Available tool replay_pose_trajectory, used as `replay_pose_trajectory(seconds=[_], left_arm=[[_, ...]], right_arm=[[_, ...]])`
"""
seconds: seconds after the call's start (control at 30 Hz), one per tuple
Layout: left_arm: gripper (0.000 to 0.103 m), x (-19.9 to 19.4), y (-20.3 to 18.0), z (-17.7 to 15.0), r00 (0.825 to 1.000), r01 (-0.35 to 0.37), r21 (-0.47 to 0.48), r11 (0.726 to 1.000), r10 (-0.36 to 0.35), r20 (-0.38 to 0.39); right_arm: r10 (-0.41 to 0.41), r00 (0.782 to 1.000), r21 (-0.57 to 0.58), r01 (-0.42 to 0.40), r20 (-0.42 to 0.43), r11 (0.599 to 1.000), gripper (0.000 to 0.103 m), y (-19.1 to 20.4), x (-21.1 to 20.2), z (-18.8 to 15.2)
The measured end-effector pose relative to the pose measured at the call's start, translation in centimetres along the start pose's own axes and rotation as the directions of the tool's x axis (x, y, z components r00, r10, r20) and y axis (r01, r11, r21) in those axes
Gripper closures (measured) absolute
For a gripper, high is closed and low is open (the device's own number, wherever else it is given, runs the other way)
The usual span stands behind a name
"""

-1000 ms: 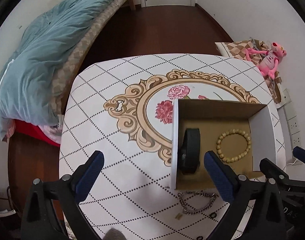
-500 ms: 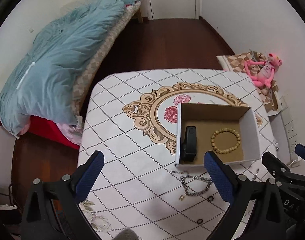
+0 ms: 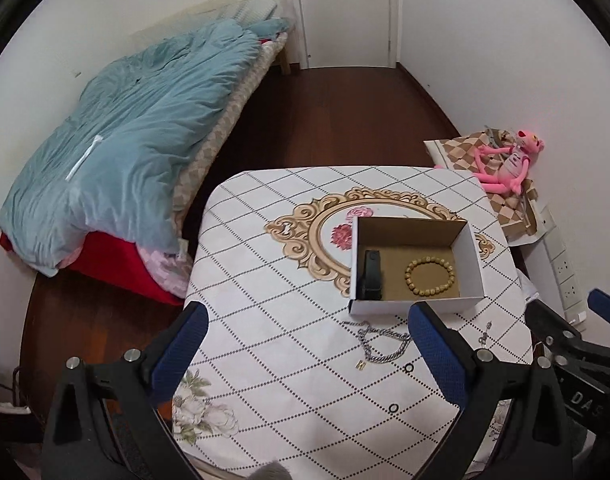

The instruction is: Organize jewelry

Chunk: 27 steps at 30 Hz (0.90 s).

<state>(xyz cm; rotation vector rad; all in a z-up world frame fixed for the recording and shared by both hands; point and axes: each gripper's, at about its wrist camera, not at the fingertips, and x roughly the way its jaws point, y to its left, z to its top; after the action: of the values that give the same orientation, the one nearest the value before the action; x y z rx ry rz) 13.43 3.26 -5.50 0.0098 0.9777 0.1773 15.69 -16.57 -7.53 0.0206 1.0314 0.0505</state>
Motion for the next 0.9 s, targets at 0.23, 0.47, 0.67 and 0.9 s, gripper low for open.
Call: replay_pose_trajectory(seconds=[0.23, 0.47, 0.67, 0.9], left_arm=[[0.001, 2.4, 0.2, -2.6, 0.999, -0.035, -0.003, 0.999, 0.035, -0.028], [0.001, 8.2, -0.3, -6.2, 0.986, -0.06, 0.007, 0.998, 0.06, -0.154], [0.002, 12.9, -1.2, -7.6, 0.975, -0.011, 0.01, 1.0, 0.013, -0.222], [0.002, 15.6, -4.1, -7.6, 0.96, 0.1, 0.038, 0.994, -0.086, -0.265]], right_arm=[[0.021, 0.997, 0.065, -0.016, -0.07, 0.998, 0.006, -2.1, 2.5, -3.2], [0.045, 0.98, 0.148, -0.017, -0.192, 0.989, 0.006, -5.1, 9.1, -7.4], [0.046, 0.971, 0.195, 0.001, -0.233, 0.981, 0.019, -7.1, 12.9, -9.3], [0.044, 0.976, 0.247, 0.011, -0.214, 0.969, 0.019, -8.4, 14.6, -9.4]])
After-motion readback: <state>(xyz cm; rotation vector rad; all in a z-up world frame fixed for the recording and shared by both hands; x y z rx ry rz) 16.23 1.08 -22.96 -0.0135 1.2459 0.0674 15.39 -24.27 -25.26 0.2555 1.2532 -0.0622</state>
